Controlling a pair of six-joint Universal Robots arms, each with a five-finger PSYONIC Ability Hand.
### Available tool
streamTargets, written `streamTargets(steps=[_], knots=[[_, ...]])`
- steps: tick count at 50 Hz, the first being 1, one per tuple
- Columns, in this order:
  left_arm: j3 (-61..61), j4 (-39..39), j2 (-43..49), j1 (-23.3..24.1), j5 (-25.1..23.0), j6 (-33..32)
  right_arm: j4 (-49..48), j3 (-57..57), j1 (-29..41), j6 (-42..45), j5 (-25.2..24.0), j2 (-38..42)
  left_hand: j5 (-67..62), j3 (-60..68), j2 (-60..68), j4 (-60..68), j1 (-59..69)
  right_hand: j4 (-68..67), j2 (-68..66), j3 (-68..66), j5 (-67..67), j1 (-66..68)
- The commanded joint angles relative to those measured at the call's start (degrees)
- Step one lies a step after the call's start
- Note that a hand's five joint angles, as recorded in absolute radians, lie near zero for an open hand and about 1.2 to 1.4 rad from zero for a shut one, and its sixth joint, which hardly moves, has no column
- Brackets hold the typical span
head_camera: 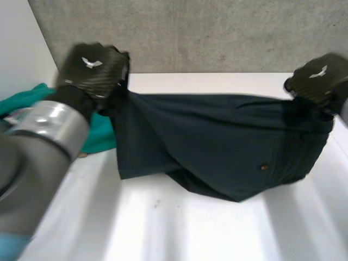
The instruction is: Fold the laundry.
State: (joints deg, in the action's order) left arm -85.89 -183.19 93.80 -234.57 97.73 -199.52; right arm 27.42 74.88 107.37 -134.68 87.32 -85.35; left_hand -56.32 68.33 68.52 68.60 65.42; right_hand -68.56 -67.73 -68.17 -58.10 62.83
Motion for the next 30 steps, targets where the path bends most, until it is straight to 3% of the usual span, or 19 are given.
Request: streamTargets(steps=[1,8,16,24,30], knots=[[13.08,-7.68,19.02,-0.62,-1.4,-0.69,-7.36,-6.49,1.44,-0.4,1.88,14.4,-13.68,11.67,11.48,11.4,14.58,-11.44,-12.27,-11.83,-11.9,17.17],[32.7,-16.4,26.35,-3.7,-1.05,-5.0,-26.93,-18.96,2.85,-0.4,7.77,22.06,-13.68,11.67,11.48,11.4,14.58,-11.44,-12.27,-11.83,-11.9,17.17],[46.34,-25.98,26.35,-4.23,-1.13,-6.06,-52.06,-22.41,5.04,-3.21,8.65,21.1,-13.68,11.67,11.48,11.4,14.58,-11.44,-12.27,-11.83,-11.9,17.17],[43.98,-27.57,26.26,-3.7,-1.4,-6.15,-52.82,-18.73,6.8,-3.74,8.74,20.04,-13.68,11.67,11.48,11.4,14.58,-11.44,-12.27,-11.83,-11.9,17.17],[29.66,-27.57,23.37,-3.97,-1.75,-5.97,-50.36,-11.97,7.59,-4.09,8.57,19.96,-13.68,11.67,11.48,11.4,14.58,-11.44,-12.27,-11.83,-11.9,17.17]])
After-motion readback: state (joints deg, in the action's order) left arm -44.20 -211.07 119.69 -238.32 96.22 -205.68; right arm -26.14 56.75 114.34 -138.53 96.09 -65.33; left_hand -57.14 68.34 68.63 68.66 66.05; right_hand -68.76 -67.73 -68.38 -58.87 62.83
